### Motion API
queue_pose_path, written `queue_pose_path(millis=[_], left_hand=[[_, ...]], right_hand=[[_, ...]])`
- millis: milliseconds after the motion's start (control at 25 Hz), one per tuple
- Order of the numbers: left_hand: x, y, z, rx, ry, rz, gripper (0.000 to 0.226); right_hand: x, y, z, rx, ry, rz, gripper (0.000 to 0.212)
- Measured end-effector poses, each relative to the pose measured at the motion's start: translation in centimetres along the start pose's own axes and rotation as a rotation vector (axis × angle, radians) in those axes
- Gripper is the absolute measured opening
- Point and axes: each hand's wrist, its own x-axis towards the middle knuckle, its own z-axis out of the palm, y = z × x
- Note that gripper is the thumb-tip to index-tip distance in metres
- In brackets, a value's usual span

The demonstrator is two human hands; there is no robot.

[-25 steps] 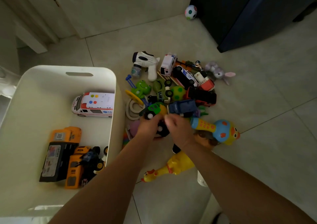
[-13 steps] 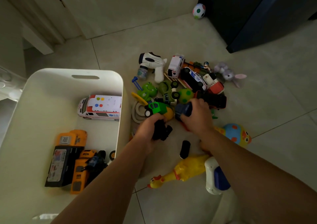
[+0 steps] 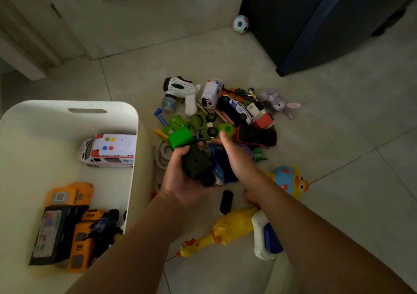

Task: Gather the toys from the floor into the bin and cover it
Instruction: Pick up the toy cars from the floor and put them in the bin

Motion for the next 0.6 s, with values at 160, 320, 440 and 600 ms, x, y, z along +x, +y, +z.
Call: queue_pose_path(millis=[160,320,440,600], left_hand=[[0.8,-0.1,-0.4,-0.079,-0.062,-0.001,0.03],[1.7,0.2,-0.6,-0.082,-0.049,-0.028,0.028],[2.0,0.6,-0.5,-0.064,-0.031,-0.034,0.027],[1.5,0.8,0.5,-0.015,-0.047,-0.047,0.027]], right_hand=[[3.3,0.4,-4.0,-0.495,0.598,-0.287,0.029],[7.2,3.4,-7.7,-1.152,0.567,-0.255,0.068],[7.8,3.3,-8.5,-1.182,0.588,-0.262,0.062],[6.2,2.9,-8.7,-0.982,0.641,-0.298,0.056]])
